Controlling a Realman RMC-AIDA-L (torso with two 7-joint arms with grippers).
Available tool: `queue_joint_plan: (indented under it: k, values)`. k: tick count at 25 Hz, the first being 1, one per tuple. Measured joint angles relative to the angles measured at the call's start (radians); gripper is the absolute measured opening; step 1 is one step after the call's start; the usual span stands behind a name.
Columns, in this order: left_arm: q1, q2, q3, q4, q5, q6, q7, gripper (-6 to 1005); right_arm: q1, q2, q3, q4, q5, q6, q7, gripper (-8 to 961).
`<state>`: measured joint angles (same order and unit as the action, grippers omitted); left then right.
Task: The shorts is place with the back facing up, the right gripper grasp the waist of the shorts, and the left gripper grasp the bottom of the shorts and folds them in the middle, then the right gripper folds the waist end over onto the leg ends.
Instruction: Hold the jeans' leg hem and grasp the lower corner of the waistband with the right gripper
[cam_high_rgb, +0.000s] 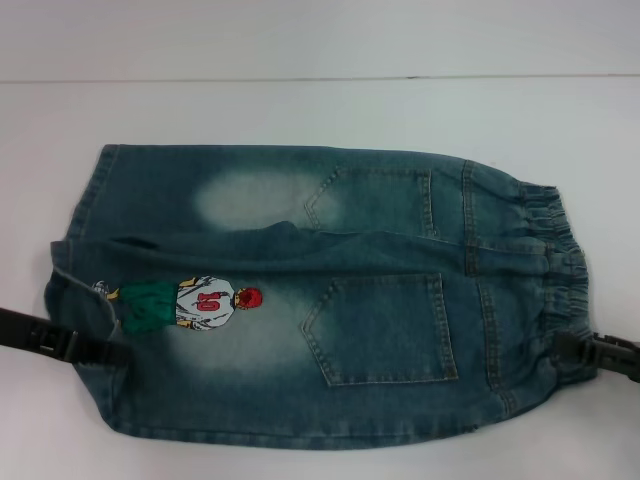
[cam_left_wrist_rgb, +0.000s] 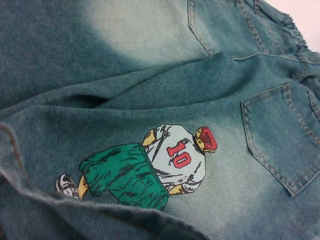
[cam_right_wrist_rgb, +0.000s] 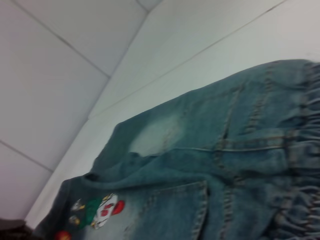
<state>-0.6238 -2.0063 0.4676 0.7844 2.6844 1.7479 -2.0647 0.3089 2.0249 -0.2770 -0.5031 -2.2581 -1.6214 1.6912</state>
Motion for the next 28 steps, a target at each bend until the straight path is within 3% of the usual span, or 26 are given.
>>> queue_joint_plan:
  k: [20,25,28]
  values:
    - [-0.01,-0.002,0.003,-0.014,0.0,-0.018,0.001,21,-0.048,0.007,-0.011,-0.008,0.002,-0.016,-0.004,825]
    - [-0.012,-0.002,0.003,-0.018,0.0,-0.018,0.0,21,-0.05,0.007,-0.009,-0.011,0.006,-0.013,-0.004,596]
    - [-0.015,-0.002,0.003,-0.023,0.0,-0.018,0.0,21,-0.047,0.004,-0.008,-0.011,0.006,-0.01,-0.001,509]
